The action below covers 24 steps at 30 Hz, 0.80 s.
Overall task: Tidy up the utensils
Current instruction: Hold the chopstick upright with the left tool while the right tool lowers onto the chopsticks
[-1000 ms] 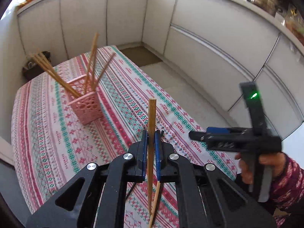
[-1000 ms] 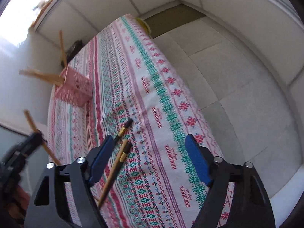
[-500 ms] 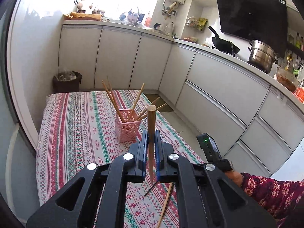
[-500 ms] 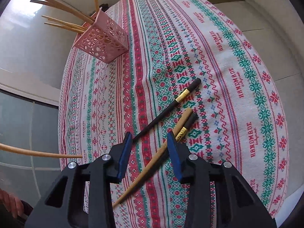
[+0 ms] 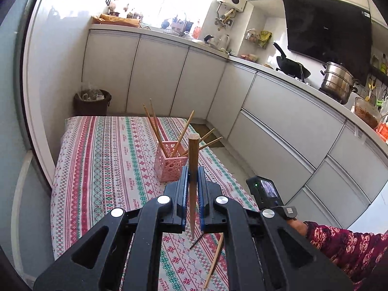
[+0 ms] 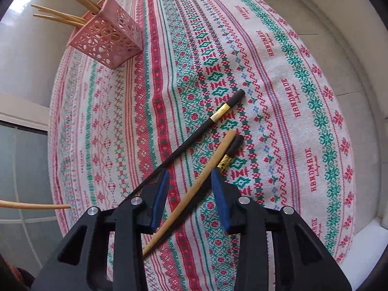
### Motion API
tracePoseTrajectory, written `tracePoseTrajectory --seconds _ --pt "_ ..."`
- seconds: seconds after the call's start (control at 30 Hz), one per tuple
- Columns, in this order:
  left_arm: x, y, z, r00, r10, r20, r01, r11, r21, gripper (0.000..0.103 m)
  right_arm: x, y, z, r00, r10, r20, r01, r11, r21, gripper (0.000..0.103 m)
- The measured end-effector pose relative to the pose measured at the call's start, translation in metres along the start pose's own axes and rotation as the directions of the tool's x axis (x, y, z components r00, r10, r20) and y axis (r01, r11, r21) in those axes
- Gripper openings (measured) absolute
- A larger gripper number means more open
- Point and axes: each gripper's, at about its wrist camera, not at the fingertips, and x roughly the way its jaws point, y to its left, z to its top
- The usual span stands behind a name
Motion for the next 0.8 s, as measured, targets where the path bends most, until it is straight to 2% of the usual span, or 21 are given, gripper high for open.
tracePoseTrajectory --seconds 0.07,0.1,0.17,0.33,0.4,0.6,0.8 --pt "-0.002 0.000 0.000 1.000 0.001 0.005 -0.001 1.000 0.000 0.006 0.006 0.007 0.007 0.997 -0.082 -0.014 0.081 0.996 -0.026 0.036" --pt "-0.004 0.001 0.001 1.000 -0.002 0.009 0.002 1.000 -0.003 0.007 0.008 0.011 0.011 0.994 -0.102 -0.025 0.101 0.994 -0.034 0.038" --pt "-0.008 0.003 0.002 1.000 -0.006 0.018 0.006 1.000 -0.009 0.007 0.008 0.015 0.017 0.994 -0.101 -0.041 0.101 0.995 -0.016 0.037" --pt "-0.020 0.011 0.004 0.999 -0.006 0.042 0.008 0.999 -0.034 0.007 -0.009 0.032 0.021 0.975 -0.219 0.040 0.222 0.970 -0.094 0.037" --pt "-0.021 0.012 0.004 0.999 -0.007 0.042 0.009 0.999 -0.038 0.007 -0.014 0.039 0.023 0.973 -0.223 0.059 0.228 0.968 -0.106 0.037" --pt "-0.026 0.016 0.003 0.999 -0.006 0.051 0.009 0.999 -0.051 0.007 0.001 0.042 0.029 0.979 -0.205 0.001 0.204 0.974 -0.101 0.037" --pt "-0.029 0.020 0.003 0.999 -0.002 0.051 0.006 0.998 -0.061 0.008 0.012 0.040 0.023 0.980 -0.197 0.002 0.197 0.976 -0.089 0.037"
